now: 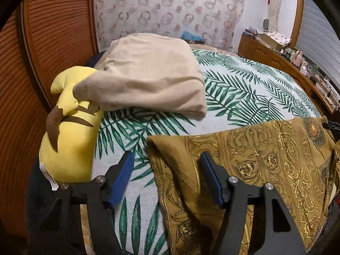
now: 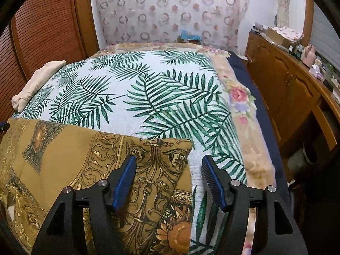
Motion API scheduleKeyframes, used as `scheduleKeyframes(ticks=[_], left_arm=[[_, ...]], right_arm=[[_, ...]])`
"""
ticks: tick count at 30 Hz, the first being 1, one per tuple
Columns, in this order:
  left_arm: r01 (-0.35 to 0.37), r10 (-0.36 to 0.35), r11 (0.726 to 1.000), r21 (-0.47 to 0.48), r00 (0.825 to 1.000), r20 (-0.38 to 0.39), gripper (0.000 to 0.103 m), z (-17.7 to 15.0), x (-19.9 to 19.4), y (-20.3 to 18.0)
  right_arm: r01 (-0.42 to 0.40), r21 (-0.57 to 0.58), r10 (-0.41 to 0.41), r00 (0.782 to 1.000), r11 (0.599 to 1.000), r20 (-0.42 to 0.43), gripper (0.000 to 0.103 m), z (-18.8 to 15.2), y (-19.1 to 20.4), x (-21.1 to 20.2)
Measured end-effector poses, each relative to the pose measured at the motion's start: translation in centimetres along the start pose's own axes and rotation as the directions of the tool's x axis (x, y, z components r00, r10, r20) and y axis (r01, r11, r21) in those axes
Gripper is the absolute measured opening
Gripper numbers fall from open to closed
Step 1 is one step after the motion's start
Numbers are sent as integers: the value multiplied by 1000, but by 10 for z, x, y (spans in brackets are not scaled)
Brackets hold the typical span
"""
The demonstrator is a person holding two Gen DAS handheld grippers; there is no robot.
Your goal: Fold small clothes
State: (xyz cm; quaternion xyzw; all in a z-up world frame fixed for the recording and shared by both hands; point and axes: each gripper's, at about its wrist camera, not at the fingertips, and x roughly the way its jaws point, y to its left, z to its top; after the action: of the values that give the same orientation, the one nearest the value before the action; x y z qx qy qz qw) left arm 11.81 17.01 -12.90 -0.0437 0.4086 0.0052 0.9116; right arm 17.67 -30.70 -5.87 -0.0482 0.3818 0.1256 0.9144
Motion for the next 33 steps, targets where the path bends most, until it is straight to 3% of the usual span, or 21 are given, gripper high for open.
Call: scheduleKeyframes(ticks=[2,7,9,12,14,16,19,26,33], left_arm=[[-5,5,1000,7,1000,-2,65,0,0,-1],[24,-24,999,32,1000,-2,32,2,0,-8],[42,-42,999,35,999,-6,24,3,0,-10],[61,-61,998,31,998,-6,11,3,-1,-11],[63,-63,997,36,998,14,8,3,-6,-13],[76,-77,996,38,996,37,7,2,-14,-17],[98,-101,995,36,990,102,7,1,-36,-23],[151,-154,988,32,944,292,6,-1,-111,-35],[187,-190,981,53,872,450,6,4,-183,-42]], right_arm=[[3,-4,-3,1000,1000,9,67,0,0,0],[-6,-23,6,1000,1000,20,67,-4,1,1],[-10,-41,10,1000,999,19,66,-5,6,1],[-33,-68,35,999,997,23,49,-7,12,-1],[-60,-78,62,998,995,23,26,-9,16,-5],[-96,-85,98,995,992,17,13,-12,19,-7],[-116,-73,119,992,991,34,7,-15,21,-16],[-145,-69,155,968,987,195,6,-23,27,-82],[-112,-102,141,929,988,343,5,-30,34,-162]])
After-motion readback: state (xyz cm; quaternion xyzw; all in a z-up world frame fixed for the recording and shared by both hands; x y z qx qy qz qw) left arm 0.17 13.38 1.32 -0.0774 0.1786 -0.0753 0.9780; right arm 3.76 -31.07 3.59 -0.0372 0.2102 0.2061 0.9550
